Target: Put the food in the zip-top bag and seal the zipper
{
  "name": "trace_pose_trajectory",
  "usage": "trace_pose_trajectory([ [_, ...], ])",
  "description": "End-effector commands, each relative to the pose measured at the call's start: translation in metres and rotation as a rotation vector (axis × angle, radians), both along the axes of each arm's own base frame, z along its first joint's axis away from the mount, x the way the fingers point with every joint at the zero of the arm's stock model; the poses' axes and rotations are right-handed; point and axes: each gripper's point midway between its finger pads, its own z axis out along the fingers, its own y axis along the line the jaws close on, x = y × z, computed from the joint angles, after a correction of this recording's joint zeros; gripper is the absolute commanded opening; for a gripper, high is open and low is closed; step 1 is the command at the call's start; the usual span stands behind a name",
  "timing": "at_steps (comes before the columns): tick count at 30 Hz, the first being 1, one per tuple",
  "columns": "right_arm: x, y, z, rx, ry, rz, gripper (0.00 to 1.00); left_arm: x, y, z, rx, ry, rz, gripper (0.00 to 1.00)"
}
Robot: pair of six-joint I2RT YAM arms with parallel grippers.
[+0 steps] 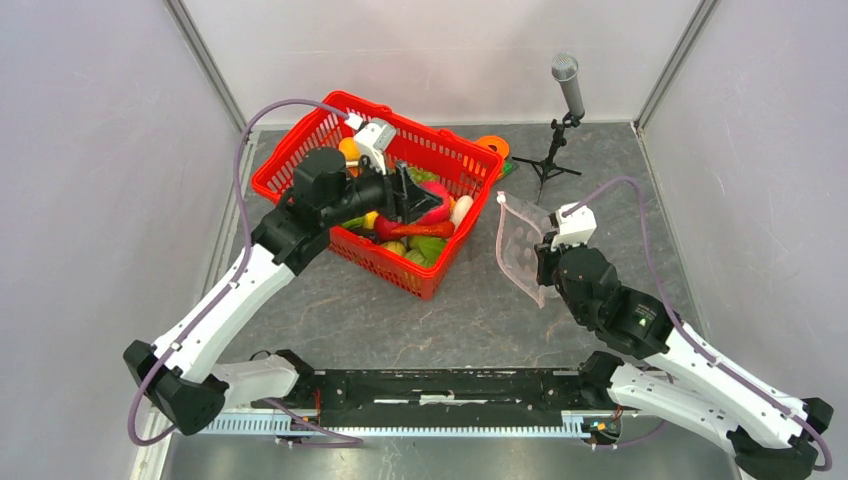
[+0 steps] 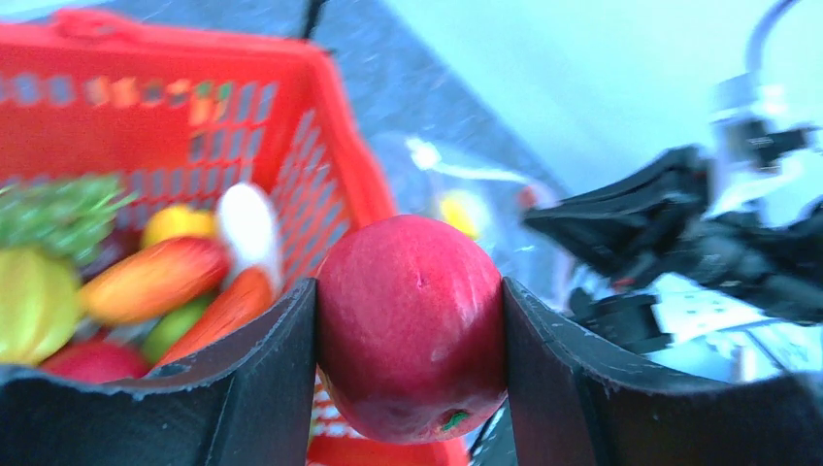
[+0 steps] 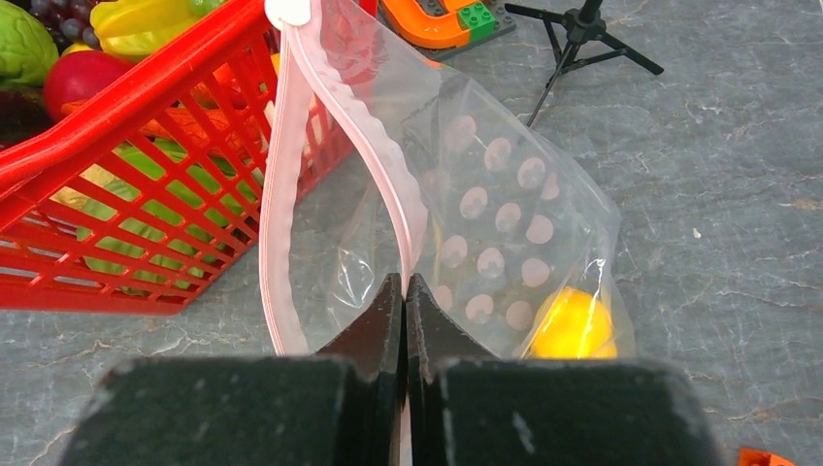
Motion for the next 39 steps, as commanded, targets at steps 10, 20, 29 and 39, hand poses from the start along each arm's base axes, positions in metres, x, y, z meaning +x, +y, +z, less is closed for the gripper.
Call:
trace_pose_trajectory([
  [10,-0.001,0.007,0.032,0.263,-0.099,-0.013,0.01,-0.054,-0.117,0.026,-0.259,-0.019,-0.292,0.18],
  [20,-0.004,0.002,0.036,0.307,-0.109,-0.033,0.02,-0.052,-0.165,0.003,-0.239,-0.019,-0.269,0.19],
  [29,-0.008,0.006,0.044,0.382,-0.118,-0.008,0.02,-0.022,-0.179,-0.031,-0.15,-0.058,-0.029,0.2],
  [39,-0.014,0.02,0.042,0.404,-0.096,0.071,0.02,0.002,-0.18,-0.041,-0.04,-0.045,0.173,0.33],
])
